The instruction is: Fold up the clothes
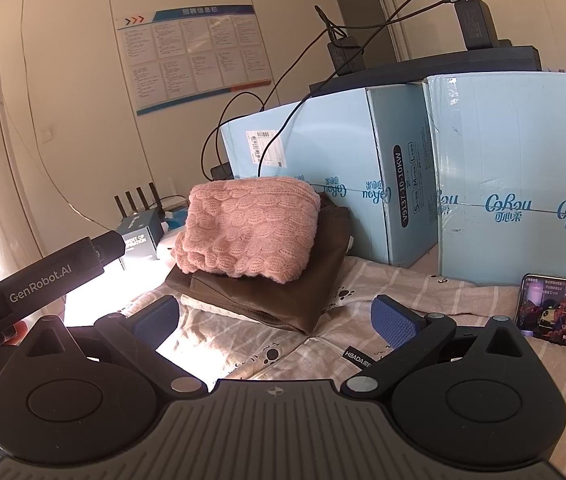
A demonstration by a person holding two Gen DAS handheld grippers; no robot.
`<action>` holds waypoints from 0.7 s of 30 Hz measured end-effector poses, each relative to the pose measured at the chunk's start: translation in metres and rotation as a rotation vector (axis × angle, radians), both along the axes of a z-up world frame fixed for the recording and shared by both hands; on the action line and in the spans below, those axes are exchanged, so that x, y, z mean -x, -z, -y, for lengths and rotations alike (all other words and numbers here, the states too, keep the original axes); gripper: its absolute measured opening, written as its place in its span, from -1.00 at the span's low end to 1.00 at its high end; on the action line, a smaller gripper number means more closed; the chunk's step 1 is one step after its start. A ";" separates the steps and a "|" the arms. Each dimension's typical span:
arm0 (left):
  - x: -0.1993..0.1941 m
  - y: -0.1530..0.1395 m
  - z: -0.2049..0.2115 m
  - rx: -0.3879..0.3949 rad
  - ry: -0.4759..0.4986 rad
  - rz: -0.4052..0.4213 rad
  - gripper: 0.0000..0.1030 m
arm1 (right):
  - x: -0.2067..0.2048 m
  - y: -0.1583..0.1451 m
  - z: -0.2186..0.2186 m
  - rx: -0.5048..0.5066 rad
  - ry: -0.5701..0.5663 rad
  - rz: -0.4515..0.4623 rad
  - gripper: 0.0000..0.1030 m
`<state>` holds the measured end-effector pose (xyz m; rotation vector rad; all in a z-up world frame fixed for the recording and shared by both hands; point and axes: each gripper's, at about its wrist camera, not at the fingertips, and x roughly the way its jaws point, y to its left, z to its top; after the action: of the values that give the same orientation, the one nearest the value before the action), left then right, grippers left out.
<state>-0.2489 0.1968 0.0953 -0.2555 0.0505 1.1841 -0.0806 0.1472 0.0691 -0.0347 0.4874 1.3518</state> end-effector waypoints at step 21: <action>-0.002 0.000 0.000 0.002 0.010 -0.010 1.00 | 0.001 0.001 0.000 0.005 0.005 0.005 1.00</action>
<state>-0.2469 0.1966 0.0951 -0.2505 0.0621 1.1751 -0.0814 0.1471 0.0685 -0.0411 0.4868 1.3456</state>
